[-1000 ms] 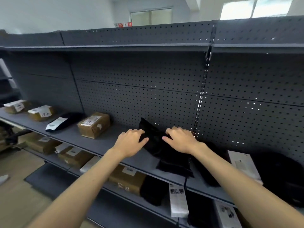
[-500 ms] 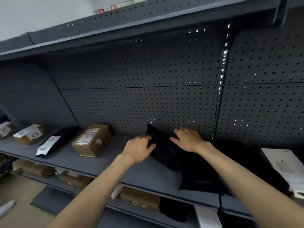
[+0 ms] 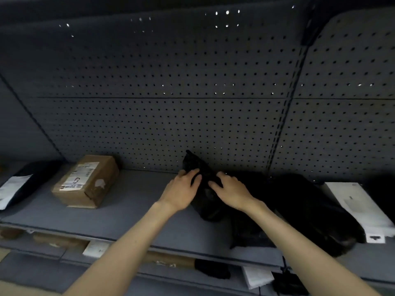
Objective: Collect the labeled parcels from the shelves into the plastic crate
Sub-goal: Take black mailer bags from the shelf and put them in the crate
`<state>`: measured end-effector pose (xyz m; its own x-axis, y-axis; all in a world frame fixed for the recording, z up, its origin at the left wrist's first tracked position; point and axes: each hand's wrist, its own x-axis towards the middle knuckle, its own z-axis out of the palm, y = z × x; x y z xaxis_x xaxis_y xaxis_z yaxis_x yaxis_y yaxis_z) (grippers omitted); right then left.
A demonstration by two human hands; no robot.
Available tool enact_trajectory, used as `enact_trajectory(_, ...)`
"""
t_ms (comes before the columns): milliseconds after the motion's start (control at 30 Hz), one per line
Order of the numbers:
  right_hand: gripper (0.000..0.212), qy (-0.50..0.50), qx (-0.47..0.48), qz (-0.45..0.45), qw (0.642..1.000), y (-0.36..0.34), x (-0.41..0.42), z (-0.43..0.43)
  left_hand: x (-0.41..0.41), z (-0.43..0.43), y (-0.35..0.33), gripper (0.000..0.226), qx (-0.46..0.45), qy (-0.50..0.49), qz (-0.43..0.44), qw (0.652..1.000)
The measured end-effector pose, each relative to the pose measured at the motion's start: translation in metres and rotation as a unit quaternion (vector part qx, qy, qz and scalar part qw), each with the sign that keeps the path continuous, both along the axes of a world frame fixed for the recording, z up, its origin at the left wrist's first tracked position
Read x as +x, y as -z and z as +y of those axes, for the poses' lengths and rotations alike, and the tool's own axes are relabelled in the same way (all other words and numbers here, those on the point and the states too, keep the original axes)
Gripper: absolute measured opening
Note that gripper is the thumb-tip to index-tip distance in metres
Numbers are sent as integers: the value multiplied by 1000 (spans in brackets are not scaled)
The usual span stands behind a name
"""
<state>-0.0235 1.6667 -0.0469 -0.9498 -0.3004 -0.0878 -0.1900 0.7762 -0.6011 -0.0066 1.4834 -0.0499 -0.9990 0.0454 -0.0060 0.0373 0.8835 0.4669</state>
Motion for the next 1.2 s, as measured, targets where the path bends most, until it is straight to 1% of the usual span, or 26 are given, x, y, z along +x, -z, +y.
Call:
enact_trajectory(133, 49, 1, -62, 0, 998, 3, 12, -23, 6, -18, 7, 56, 40, -14, 10, 999)
enact_trajectory(300, 49, -12, -127, 5, 992, 2, 30, -66, 16, -62, 7, 63, 32, -38, 11, 999)
enact_trajectory(433, 41, 0, -164, -6, 986, 10, 35, -90, 21, -96, 9, 66, 54, -68, -8, 996)
enact_trajectory(533, 34, 53, -167, -9, 985, 27, 27, -96, 22, -121, 16, 71, 89, -77, -38, 992)
enact_trajectory(633, 32, 128, -167, -44, 977, 43, 19, -100, 17, -145, 30, 85, 171, -72, -93, 978)
enact_trajectory(667, 32, 145, -170, -63, 973, 48, 18, -102, 16, -150, 34, 80, 194, -64, -108, 973)
enact_trajectory(767, 35, 169, -186, -98, 963, 56, 22, -109, 15, -150, 38, 47, 219, -33, -141, 965)
enact_trajectory(800, 33, 175, -191, -100, 961, 57, 23, -111, 13, -150, 44, 44, 222, -23, -145, 964)
enact_trajectory(867, 28, 185, -192, -100, 959, 57, 27, -112, 12, -148, 50, 44, 222, -12, -152, 963)
enact_trajectory(967, 27, 194, -184, -101, 958, 60, 30, -112, 8, -148, 60, 50, 232, -13, -153, 961)
enact_trajectory(1100, 22, 204, -200, -101, 953, 65, 32, -116, 6, -149, 67, 45, 268, -13, -157, 950)
enact_trajectory(1200, 18, 205, -215, -87, 951, 66, 33, -120, 7, -149, 67, 38, 300, 2, -143, 943)
